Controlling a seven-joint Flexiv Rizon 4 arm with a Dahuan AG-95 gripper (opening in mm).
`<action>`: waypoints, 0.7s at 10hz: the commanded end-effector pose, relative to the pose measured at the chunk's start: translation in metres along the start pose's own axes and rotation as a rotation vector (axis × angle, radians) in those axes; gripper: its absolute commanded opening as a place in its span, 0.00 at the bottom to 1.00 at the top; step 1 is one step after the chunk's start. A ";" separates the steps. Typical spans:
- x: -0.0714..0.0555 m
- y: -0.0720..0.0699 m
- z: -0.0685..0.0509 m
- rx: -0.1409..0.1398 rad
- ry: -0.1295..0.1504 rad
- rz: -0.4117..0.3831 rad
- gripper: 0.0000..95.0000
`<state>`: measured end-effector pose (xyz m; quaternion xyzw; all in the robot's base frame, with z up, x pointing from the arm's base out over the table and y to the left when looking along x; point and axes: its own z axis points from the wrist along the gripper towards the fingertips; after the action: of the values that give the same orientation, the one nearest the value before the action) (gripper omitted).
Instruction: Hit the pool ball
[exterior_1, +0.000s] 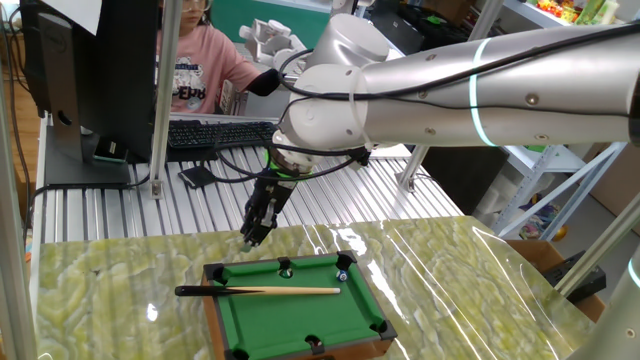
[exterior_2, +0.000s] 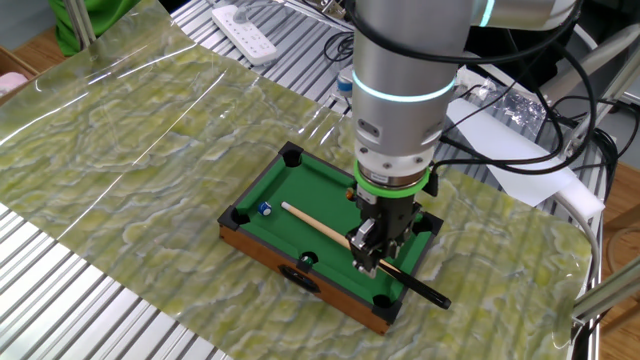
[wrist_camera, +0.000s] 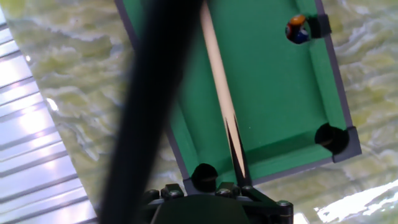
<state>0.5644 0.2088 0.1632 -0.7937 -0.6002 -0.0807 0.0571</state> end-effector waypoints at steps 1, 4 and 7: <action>0.000 0.000 0.000 0.004 -0.007 0.011 0.40; 0.000 0.000 0.000 0.006 0.000 -0.010 0.40; 0.000 0.000 0.000 0.006 -0.018 -0.065 0.20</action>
<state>0.5626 0.2087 0.1644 -0.7808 -0.6169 -0.0820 0.0552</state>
